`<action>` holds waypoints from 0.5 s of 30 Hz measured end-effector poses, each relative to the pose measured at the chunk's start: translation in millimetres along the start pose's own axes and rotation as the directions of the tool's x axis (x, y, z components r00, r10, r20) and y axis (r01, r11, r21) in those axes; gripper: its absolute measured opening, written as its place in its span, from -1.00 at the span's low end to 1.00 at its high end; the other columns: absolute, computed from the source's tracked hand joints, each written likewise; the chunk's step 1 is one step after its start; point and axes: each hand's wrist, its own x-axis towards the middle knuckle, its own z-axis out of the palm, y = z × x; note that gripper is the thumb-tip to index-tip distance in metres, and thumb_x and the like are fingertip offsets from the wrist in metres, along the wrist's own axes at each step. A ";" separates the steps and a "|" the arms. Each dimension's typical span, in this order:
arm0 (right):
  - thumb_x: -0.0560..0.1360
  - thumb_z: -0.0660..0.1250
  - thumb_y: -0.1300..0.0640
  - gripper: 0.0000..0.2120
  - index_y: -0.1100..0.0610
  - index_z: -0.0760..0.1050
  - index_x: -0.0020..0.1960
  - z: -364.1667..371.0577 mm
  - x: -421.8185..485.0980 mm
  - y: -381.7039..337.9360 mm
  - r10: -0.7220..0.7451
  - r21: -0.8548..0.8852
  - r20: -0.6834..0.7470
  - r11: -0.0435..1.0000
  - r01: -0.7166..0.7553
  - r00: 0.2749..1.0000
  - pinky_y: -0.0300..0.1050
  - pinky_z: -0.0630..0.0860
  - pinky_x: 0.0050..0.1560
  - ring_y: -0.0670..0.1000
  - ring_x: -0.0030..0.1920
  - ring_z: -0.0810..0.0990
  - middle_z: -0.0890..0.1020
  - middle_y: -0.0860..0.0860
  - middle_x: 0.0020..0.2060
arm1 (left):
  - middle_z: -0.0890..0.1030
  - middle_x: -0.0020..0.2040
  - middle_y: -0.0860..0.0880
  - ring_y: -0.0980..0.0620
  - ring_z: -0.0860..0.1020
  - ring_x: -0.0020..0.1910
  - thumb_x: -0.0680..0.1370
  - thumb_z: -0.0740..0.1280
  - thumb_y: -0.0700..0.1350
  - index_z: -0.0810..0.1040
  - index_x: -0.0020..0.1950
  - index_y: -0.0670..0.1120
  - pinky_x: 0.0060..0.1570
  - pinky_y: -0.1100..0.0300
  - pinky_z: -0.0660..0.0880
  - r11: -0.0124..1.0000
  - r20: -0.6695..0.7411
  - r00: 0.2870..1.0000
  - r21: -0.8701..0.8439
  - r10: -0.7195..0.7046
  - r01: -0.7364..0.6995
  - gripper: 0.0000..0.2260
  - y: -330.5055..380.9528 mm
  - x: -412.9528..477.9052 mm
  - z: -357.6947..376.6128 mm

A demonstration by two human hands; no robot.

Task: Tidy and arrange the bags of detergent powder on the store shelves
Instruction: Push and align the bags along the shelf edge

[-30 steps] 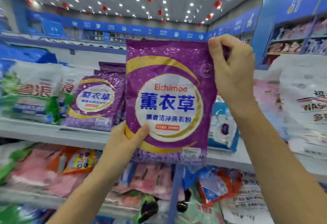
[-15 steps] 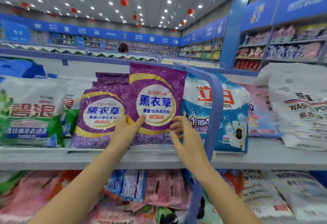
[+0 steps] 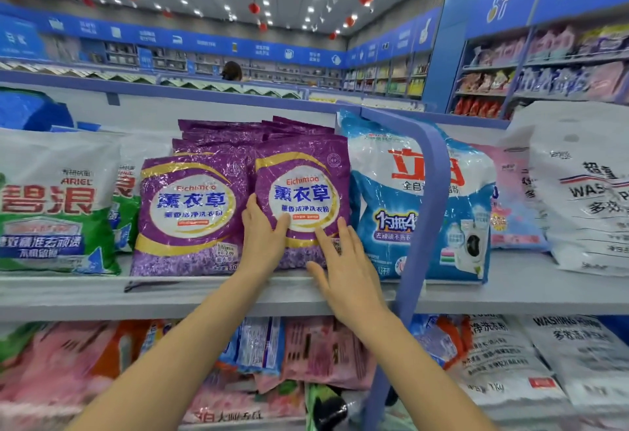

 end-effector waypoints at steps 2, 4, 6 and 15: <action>0.60 -0.02 -0.19 -0.42 -0.06 -0.12 0.54 -2.6 0.6 1.1 -0.007 -0.036 0.030 0.999 0.008 1.000 0.03 0.15 0.43 0.06 0.52 -0.13 -0.10 0.07 0.54 | 0.14 0.50 -0.15 -0.08 0.15 0.47 0.59 0.24 -0.06 -0.02 0.54 -0.15 0.40 0.01 0.17 0.998 0.045 0.999 0.055 0.027 -0.029 -0.37 -2.6 2.5 -1.9; 0.60 -0.03 -0.20 -0.42 -0.07 -0.12 0.54 -4.6 0.0 2.5 -0.011 -0.045 0.046 0.999 0.013 0.999 0.03 0.17 0.42 0.06 0.52 -0.11 -0.07 0.07 0.53 | 0.15 0.50 -0.14 -0.08 0.17 0.46 0.59 0.25 -0.06 -0.02 0.55 -0.14 0.41 0.00 0.18 0.995 0.094 0.995 0.093 0.016 -0.025 -0.36 -3.7 4.6 -6.4; 0.60 -0.02 -0.19 -0.42 -0.06 -0.12 0.54 -4.7 -0.2 3.5 -0.016 -0.061 0.052 0.998 0.020 0.998 0.04 0.17 0.42 0.07 0.52 -0.10 -0.06 0.07 0.53 | 0.12 0.52 -0.12 -0.09 0.16 0.48 0.59 0.26 -0.07 -0.06 0.56 -0.15 0.44 -0.01 0.16 0.994 0.109 0.994 0.106 0.004 -0.016 -0.33 -3.1 4.9 -10.9; 0.60 0.17 0.07 -0.55 0.07 0.22 0.47 3.3 -10.4 4.1 -0.025 0.204 -0.223 0.976 0.072 0.975 0.01 0.15 0.46 0.08 0.49 0.08 0.15 0.10 0.49 | 0.31 0.41 0.06 0.10 0.26 0.41 0.57 0.30 -0.11 0.19 0.50 -0.05 0.39 0.12 0.24 0.944 -0.011 0.948 0.093 0.319 -0.316 -0.47 16.2 -40.7 -48.4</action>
